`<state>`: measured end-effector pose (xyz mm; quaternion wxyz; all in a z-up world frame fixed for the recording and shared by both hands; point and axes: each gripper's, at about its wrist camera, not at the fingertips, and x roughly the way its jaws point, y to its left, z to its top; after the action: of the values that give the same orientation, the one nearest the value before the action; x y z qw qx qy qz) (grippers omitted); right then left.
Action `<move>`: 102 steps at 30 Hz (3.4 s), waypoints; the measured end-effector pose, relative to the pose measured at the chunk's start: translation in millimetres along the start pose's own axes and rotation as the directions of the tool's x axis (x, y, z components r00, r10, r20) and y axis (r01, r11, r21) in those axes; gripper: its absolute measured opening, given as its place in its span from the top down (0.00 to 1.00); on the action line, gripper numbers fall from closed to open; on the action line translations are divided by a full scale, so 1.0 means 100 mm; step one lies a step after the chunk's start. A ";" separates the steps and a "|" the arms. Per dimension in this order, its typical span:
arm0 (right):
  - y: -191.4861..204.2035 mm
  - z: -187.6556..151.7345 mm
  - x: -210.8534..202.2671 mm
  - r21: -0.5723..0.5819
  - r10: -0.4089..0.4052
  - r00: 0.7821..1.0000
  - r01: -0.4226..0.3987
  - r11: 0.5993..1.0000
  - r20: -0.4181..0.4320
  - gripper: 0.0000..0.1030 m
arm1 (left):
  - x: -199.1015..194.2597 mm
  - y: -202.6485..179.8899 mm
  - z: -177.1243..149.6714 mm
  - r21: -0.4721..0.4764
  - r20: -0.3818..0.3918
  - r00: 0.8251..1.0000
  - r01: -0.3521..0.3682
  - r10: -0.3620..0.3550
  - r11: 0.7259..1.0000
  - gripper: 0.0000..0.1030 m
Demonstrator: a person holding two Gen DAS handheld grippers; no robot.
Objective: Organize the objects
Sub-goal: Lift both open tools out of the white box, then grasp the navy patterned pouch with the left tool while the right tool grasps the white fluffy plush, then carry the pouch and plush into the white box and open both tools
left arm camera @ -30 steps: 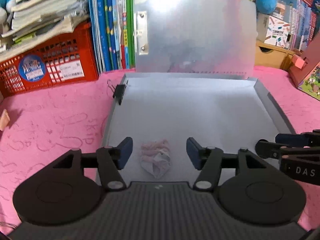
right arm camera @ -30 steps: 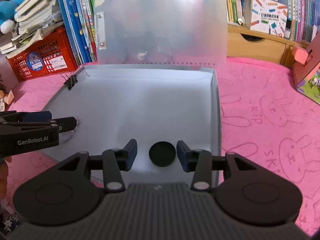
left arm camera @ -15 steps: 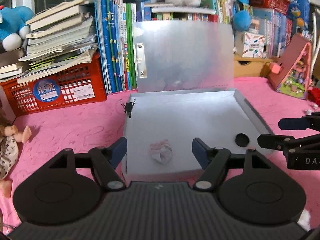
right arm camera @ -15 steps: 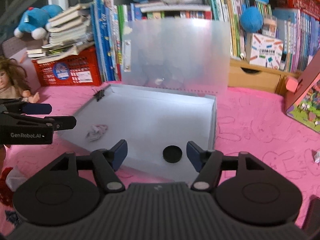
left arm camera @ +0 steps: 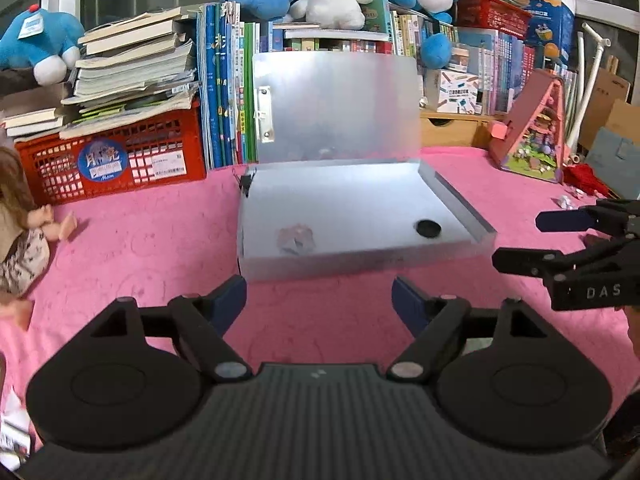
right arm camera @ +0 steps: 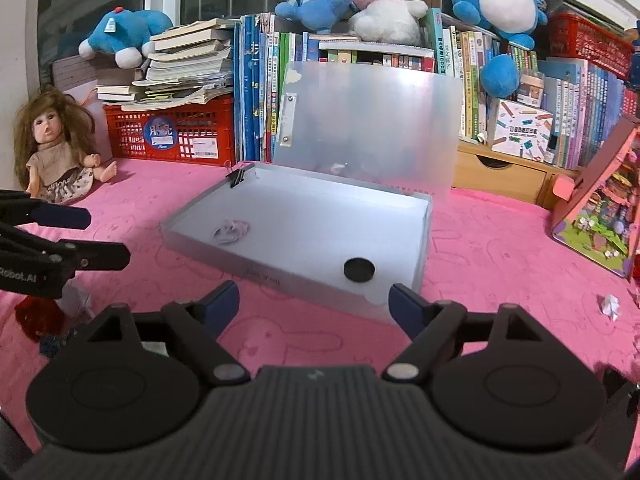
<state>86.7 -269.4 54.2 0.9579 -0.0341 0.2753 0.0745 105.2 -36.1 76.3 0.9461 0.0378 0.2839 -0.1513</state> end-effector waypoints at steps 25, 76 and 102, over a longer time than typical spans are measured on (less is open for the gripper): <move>0.05 -0.57 -0.27 -0.013 -0.110 0.993 0.110 0.994 -0.047 0.13 | 0.02 0.01 -0.54 -0.092 -0.087 0.996 -0.028 0.020 0.995 0.18; 0.17 -0.79 -0.15 0.078 0.012 0.993 -0.003 0.997 -0.120 0.26 | 0.12 -0.02 -0.61 -0.245 -0.093 0.995 0.016 -0.040 0.969 0.49; -0.29 0.01 -0.10 0.175 -0.055 0.997 0.063 0.983 -0.050 0.26 | 0.10 0.09 0.01 -0.203 -0.005 1.000 0.008 -0.010 0.979 0.49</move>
<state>83.6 -299.6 60.5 0.9525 0.0410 0.3012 0.0208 116.4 -30.0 72.1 0.9434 -0.0598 0.3010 -0.1257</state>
